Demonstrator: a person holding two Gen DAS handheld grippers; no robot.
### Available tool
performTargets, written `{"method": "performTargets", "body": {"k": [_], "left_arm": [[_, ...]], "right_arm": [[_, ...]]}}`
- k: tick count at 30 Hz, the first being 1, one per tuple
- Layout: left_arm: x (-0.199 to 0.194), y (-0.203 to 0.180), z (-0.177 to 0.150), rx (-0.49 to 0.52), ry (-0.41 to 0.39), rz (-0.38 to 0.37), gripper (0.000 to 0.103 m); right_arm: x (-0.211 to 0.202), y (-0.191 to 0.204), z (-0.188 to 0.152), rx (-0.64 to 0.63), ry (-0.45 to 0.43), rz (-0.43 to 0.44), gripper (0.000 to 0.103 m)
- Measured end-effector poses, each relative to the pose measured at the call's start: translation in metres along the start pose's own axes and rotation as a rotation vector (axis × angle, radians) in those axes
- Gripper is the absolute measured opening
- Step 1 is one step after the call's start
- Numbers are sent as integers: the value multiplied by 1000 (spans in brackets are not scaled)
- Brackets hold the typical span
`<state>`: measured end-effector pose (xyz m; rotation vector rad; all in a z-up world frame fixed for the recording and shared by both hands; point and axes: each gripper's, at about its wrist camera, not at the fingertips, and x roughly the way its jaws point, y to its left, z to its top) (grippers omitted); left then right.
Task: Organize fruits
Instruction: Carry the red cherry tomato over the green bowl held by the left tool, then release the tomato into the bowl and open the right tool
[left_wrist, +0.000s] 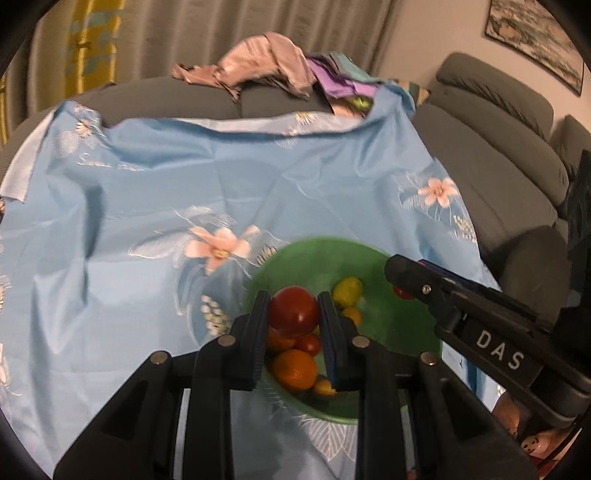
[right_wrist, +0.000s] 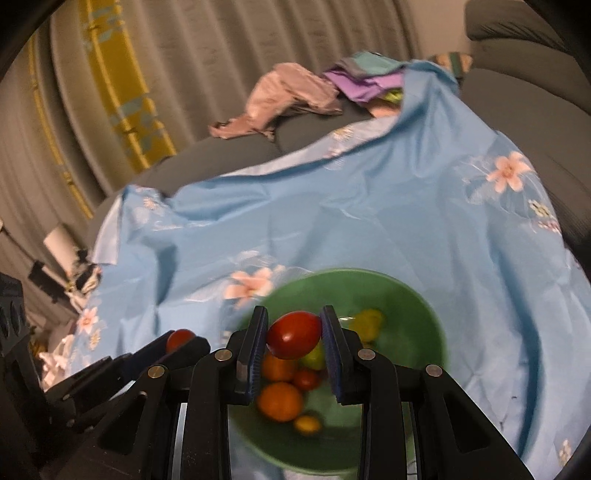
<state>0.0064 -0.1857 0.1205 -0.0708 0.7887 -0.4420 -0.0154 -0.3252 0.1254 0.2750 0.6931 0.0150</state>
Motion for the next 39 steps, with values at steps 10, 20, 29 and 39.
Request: {"method": "performTargets", "body": {"k": [10, 20, 29, 39], "left_arm": [[45, -11, -12, 17, 125, -31, 26], [63, -16, -19, 27, 180, -27, 26], [72, -15, -21, 28, 205, -19, 26], [76, -18, -22, 37, 203, -2, 26]], "right_arm": [[26, -26, -6, 34, 101, -108, 31], [42, -31, -11, 22, 162, -168, 31], [51, -32, -13, 23, 195, -178, 31], [57, -33, -15, 18, 220, -187, 31]]}}
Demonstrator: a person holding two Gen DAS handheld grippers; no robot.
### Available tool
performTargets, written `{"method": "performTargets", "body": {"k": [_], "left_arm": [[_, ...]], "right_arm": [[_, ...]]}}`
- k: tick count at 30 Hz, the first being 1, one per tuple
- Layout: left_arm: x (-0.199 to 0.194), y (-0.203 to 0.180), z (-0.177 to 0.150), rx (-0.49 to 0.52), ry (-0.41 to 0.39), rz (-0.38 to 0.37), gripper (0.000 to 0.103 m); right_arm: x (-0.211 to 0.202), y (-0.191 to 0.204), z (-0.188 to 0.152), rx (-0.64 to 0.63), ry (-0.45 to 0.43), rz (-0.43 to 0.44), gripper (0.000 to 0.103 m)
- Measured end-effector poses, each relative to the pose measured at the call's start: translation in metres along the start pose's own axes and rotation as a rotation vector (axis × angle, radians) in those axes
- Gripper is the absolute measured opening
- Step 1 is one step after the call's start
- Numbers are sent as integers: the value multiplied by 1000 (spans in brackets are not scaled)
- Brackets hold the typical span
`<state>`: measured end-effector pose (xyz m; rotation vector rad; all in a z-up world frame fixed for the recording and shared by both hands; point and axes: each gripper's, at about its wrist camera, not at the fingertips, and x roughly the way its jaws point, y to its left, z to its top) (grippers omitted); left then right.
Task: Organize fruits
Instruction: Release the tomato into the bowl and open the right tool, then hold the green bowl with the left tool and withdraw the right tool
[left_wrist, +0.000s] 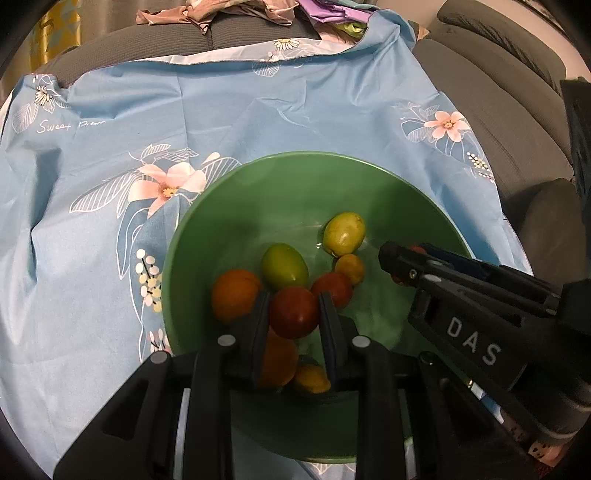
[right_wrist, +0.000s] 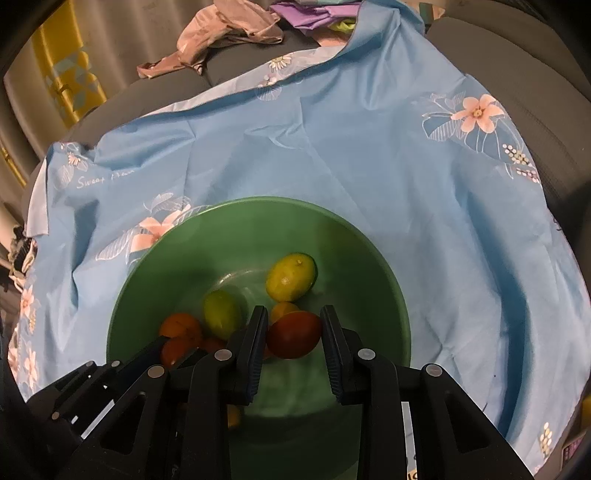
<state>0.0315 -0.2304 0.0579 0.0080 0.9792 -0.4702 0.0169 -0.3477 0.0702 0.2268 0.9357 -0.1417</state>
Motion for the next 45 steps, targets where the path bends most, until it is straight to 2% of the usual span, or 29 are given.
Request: {"method": "performTargets", "body": {"k": [9, 11, 13, 15, 18, 23, 26, 36, 45], "left_arm": [[0, 1, 0, -15, 4, 1, 27], [-2, 2, 1, -20, 3, -15, 35], [-10, 2, 2, -25, -17, -38, 51], [-18, 0, 3, -18, -38, -30, 57], [-31, -2, 5, -6, -73, -1, 69], [-51, 1, 8, -18, -116, 11, 79], [-61, 4, 8, -27, -135, 24, 88], [-65, 18, 8, -63, -131, 50, 90], [-66, 14, 7, -56, -133, 19, 89]], "right_arm": [[5, -3, -1, 14, 23, -6, 31], [4, -4, -1, 22, 25, 1, 31], [1, -6, 0, 33, 16, 11, 31], [-4, -8, 0, 44, -2, 32, 32], [-14, -12, 1, 63, -34, 63, 40], [-32, -18, 1, 95, -96, 98, 42], [-41, -19, 2, 107, -125, 111, 46], [-48, -23, 3, 114, -145, 107, 49], [-48, -22, 2, 109, -143, 100, 49]]}}
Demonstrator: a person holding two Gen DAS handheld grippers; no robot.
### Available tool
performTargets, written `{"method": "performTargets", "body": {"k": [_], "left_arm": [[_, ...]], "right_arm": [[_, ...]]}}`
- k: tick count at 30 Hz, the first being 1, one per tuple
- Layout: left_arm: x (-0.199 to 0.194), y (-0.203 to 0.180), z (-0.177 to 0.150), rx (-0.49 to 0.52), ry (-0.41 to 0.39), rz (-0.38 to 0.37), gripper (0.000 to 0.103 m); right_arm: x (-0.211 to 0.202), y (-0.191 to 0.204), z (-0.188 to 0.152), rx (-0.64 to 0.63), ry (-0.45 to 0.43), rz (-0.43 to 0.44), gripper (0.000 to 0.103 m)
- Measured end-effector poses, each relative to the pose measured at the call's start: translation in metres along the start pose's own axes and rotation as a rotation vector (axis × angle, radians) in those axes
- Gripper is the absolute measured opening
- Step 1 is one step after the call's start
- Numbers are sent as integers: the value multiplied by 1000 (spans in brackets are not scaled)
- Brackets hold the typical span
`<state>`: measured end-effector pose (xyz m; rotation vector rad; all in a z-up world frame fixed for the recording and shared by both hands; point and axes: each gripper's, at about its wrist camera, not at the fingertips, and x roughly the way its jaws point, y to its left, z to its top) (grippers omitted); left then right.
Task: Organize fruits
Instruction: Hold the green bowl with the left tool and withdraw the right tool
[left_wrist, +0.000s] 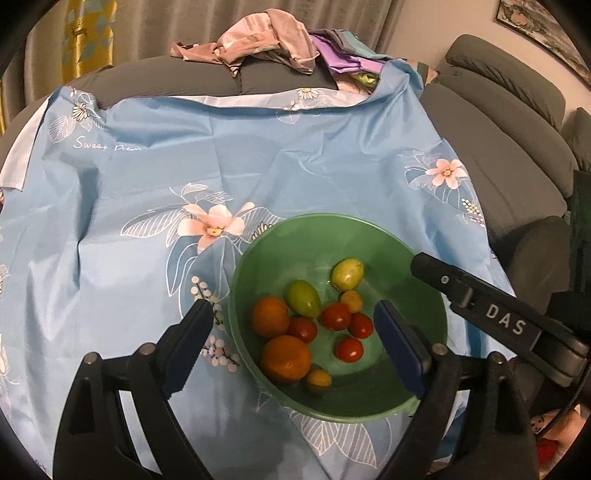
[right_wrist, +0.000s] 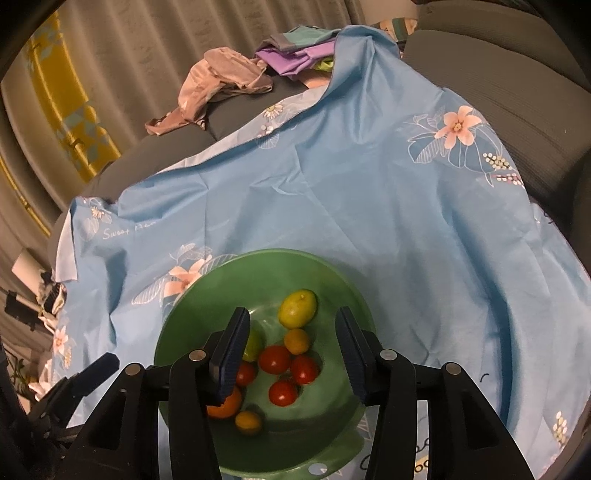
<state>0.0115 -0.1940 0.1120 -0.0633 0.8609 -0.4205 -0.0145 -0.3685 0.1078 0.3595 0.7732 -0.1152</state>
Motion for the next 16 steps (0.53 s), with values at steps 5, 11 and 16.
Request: {"method": "performTargets", "body": {"k": [5, 11, 16], "left_arm": [[-1, -3, 0, 7, -2, -11, 89], [-2, -4, -2, 16, -2, -15, 89], [-3, -3, -2, 14, -3, -11, 89]], "right_arm": [[1, 0, -1, -6, 5, -8, 49], [1, 0, 0, -9, 6, -8, 49], [0, 1, 0, -14, 4, -8, 49]]}}
